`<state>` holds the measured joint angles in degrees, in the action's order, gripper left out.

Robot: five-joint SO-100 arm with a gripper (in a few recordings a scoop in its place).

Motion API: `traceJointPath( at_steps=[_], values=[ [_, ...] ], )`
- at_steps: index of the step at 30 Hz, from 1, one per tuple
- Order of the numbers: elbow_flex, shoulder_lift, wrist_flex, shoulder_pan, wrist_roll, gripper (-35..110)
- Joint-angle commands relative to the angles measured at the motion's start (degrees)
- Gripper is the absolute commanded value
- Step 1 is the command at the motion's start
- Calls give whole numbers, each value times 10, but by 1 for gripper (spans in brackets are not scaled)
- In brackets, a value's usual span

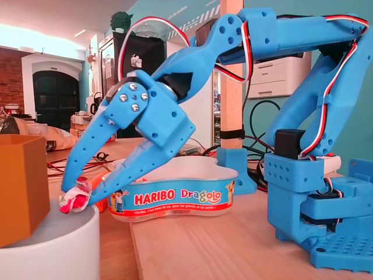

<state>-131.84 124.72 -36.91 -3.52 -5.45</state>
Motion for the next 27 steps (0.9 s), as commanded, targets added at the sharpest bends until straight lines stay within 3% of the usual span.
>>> traceJointPath(
  at_steps=[1,17,27],
  values=[
    [18,12,2,-13,-5,10],
    [18,18,2,-13,-5,11],
    [-78,265,-8,-48,5,11]
  ],
)
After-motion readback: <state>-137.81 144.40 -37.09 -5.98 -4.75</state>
